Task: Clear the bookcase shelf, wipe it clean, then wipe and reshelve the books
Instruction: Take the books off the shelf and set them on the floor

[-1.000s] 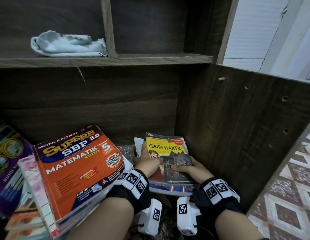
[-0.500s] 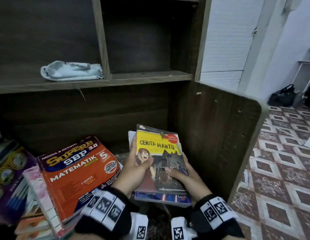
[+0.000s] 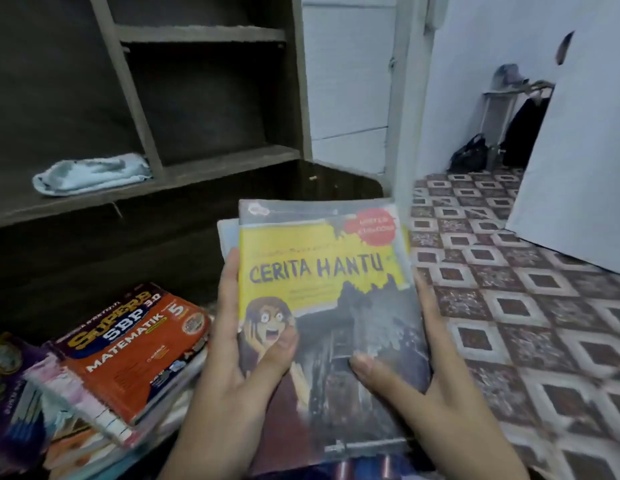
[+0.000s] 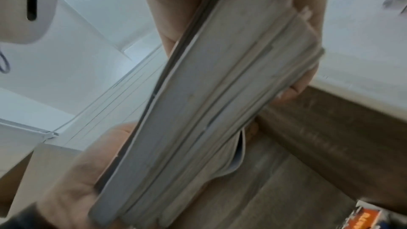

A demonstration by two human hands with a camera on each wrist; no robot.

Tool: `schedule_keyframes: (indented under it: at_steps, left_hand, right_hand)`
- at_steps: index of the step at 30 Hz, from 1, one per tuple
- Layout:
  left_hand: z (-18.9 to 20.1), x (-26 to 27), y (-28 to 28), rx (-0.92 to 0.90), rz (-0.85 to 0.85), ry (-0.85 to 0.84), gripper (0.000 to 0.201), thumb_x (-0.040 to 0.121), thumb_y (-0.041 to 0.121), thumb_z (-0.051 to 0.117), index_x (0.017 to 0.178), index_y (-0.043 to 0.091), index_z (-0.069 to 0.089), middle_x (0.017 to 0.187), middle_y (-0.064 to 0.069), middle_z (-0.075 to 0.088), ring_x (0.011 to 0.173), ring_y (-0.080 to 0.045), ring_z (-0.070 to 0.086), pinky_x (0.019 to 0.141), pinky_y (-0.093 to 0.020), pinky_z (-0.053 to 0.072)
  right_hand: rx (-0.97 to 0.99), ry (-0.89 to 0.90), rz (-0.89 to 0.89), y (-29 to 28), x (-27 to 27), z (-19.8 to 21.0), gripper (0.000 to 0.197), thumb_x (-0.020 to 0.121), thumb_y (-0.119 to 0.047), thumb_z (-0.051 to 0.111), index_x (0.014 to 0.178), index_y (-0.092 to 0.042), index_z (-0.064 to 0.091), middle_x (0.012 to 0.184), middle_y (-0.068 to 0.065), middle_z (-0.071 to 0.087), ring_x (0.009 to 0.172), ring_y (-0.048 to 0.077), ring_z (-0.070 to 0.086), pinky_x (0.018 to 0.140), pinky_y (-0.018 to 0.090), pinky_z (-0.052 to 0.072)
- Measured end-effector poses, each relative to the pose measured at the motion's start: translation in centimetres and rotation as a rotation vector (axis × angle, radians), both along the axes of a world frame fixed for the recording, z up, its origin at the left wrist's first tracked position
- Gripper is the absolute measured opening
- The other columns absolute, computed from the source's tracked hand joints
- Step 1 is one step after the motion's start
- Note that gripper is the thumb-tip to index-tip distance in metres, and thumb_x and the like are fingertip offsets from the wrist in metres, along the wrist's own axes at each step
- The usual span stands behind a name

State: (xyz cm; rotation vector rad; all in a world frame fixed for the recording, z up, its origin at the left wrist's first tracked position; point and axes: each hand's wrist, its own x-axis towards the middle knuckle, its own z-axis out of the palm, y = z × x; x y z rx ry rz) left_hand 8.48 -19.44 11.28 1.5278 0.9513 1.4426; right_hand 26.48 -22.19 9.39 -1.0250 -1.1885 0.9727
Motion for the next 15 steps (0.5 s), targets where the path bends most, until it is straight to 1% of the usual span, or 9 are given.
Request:
schedule_keyframes:
  at_steps: [1, 2, 4, 6, 8, 10, 12, 14, 15]
  left_hand:
    - [0.1, 1.2, -0.5, -0.003, -0.038, -0.020, 0.081, 0.077, 0.030, 0.069, 0.136, 0.066, 0.025, 0.138, 0.040, 0.041, 0.128, 0.015, 0.040, 0.103, -0.021, 0.036]
    - [0.0, 2.5, -1.0, -0.019, -0.088, -0.026, 0.075, 0.079, 0.034, 0.061, 0.134, 0.069, 0.025, 0.140, 0.040, 0.038, 0.129, 0.015, 0.037, 0.107, -0.021, 0.035]
    - [-0.5, 5.4, -1.5, -0.029, -0.191, -0.009, 0.065, 0.086, 0.039, 0.052, 0.135, 0.071, 0.022, 0.146, 0.038, 0.032, 0.135, 0.011, 0.031, 0.115, -0.027, 0.029]
    - [-2.1, 8.4, -1.7, -0.056, -0.291, 0.021, 0.061, 0.094, 0.039, 0.048, 0.139, 0.068, 0.018, 0.152, 0.031, 0.026, 0.142, 0.004, 0.024, 0.119, -0.038, 0.021]
    - [-4.8, 11.6, -1.5, -0.116, -0.377, 0.048, 0.058, 0.099, 0.043, 0.049, 0.140, 0.066, 0.015, 0.154, 0.023, 0.028, 0.143, -0.003, 0.026, 0.119, -0.044, 0.021]
    - [-8.5, 14.8, -1.5, -0.202, -0.436, 0.082, 0.059, 0.092, 0.053, 0.051, 0.137, 0.070, 0.017, 0.156, 0.017, 0.028, 0.144, -0.009, 0.026, 0.118, -0.049, 0.020]
    - [-12.4, 17.7, -1.6, -0.253, -0.477, 0.130, 0.060, 0.087, 0.057, 0.049, 0.133, 0.074, 0.015, 0.157, 0.023, 0.021, 0.147, -0.008, 0.017, 0.120, -0.049, 0.014]
    - [-16.4, 20.1, -1.7, -0.338, -0.529, 0.193, 0.058, 0.095, 0.052, 0.046, 0.134, 0.074, 0.009, 0.153, 0.030, 0.013, 0.148, -0.006, 0.006, 0.120, -0.043, 0.007]
    - [-18.6, 21.0, -1.8, -0.407, -0.549, 0.229, 0.058, 0.099, 0.049, 0.045, 0.135, 0.072, 0.006, 0.153, 0.030, 0.010, 0.147, -0.005, 0.002, 0.118, -0.040, 0.006]
  right_hand:
    - [-0.008, 0.000, -0.059, -1.3, 1.1, 0.1, 0.086, 0.067, -0.031, 0.073, 0.124, -0.066, 0.018, 0.103, -0.063, 0.039, 0.099, -0.036, 0.041, 0.075, -0.007, 0.037]
    - [-0.010, -0.017, -0.118, -2.6, 2.2, 0.0, 0.080, 0.070, -0.036, 0.068, 0.127, -0.064, 0.019, 0.108, -0.062, 0.039, 0.105, -0.034, 0.040, 0.081, -0.005, 0.037]
    - [0.022, -0.097, -0.240, -4.7, 4.4, -0.8, 0.076, 0.077, -0.044, 0.060, 0.138, -0.058, 0.017, 0.132, -0.051, 0.033, 0.125, -0.024, 0.032, 0.103, 0.008, 0.034]
    - [0.015, -0.147, -0.348, -6.4, 6.9, -2.5, 0.074, 0.084, -0.042, 0.056, 0.146, -0.049, 0.017, 0.145, -0.038, 0.029, 0.133, -0.016, 0.029, 0.113, 0.019, 0.030]
    - [-0.024, -0.178, -0.406, -7.7, 9.6, -4.7, 0.072, 0.091, -0.045, 0.056, 0.151, -0.041, 0.016, 0.152, -0.026, 0.029, 0.139, -0.005, 0.029, 0.116, 0.034, 0.030]
    - [-0.120, -0.189, -0.467, -8.9, 12.2, -7.7, 0.075, 0.089, -0.055, 0.056, 0.151, -0.042, 0.016, 0.154, -0.022, 0.027, 0.141, 0.002, 0.029, 0.115, 0.044, 0.031]
    - [-0.211, -0.161, -0.516, -9.9, 14.8, -11.6, 0.073, 0.089, -0.057, 0.055, 0.149, -0.046, 0.017, 0.154, -0.020, 0.029, 0.141, 0.005, 0.030, 0.114, 0.047, 0.032]
    - [-0.289, -0.127, -0.538, -10.4, 16.7, -15.4, 0.068, 0.091, -0.049, 0.056, 0.149, -0.046, 0.020, 0.152, -0.020, 0.032, 0.141, 0.007, 0.032, 0.114, 0.046, 0.032]
    - [-0.344, -0.114, -0.543, -10.6, 17.3, -17.6, 0.066, 0.091, -0.048, 0.056, 0.147, -0.048, 0.021, 0.151, -0.024, 0.031, 0.141, 0.007, 0.031, 0.114, 0.043, 0.031]
